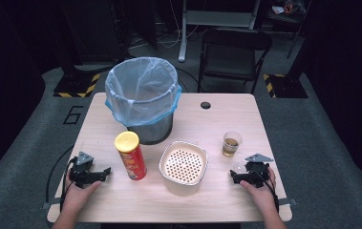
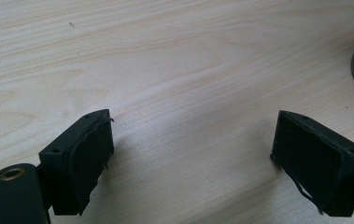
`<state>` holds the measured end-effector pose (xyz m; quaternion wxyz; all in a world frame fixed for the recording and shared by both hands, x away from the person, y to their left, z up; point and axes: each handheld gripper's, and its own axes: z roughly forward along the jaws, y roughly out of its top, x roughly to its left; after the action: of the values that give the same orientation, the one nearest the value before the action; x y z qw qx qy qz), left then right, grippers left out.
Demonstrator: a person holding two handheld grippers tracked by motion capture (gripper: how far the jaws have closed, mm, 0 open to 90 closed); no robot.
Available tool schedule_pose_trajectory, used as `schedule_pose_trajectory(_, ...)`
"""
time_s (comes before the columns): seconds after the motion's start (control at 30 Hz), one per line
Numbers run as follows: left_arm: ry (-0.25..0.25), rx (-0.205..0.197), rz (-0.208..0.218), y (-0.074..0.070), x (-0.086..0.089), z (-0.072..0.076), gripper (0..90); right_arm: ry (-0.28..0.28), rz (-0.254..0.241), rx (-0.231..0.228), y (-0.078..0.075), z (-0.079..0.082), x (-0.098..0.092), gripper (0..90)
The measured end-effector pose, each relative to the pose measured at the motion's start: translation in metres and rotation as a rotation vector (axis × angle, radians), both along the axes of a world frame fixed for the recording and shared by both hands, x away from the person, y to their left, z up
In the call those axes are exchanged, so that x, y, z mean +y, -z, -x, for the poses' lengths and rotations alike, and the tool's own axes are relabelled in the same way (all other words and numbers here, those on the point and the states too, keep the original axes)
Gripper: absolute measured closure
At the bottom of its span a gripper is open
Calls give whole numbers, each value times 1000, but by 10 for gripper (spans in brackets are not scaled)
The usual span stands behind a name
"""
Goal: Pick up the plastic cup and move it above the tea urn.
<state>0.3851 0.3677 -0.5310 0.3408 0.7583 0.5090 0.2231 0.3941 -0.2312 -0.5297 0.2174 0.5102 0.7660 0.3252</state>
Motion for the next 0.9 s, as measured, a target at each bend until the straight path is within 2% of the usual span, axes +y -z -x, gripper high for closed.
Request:
schedule_pose_trajectory(0.27,-32,-1,5,0,-3,1,126,13,1,0,0,0,1,0)
schedule_pose_trajectory(0.53,-39,-2,-3,0,-4,0,127,11,-1,4,0,1,1,0)
schedule_pose_trajectory(0.63,-43,4,8,0,-5,2,127,10,-2,6,0,1,1,2)
schedule_pose_trajectory(0.67,-40,-1,7,0,-5,2,127,17,-16,4,0,1,1,13)
schedule_pose_trajectory(0.77,-43,-4,3,0,-5,3,127,9,-13,-7,-1,3,1,58)
schedule_pose_trajectory(0.8,-41,5,5,0,-5,2,128,-2,-12,-16,-1,4,1,106)
schedule_pose_trajectory(0.83,-41,5,5,0,-5,2,128,-2,-12,-16,-1,4,1,106)
schedule_pose_trajectory(0.87,-47,-2,8,0,-6,1,128,-8,-16,-24,-1,4,1,146)
schedule_pose_trajectory(0.9,-47,1,4,0,-6,0,128,8,-28,-30,-2,4,2,164)
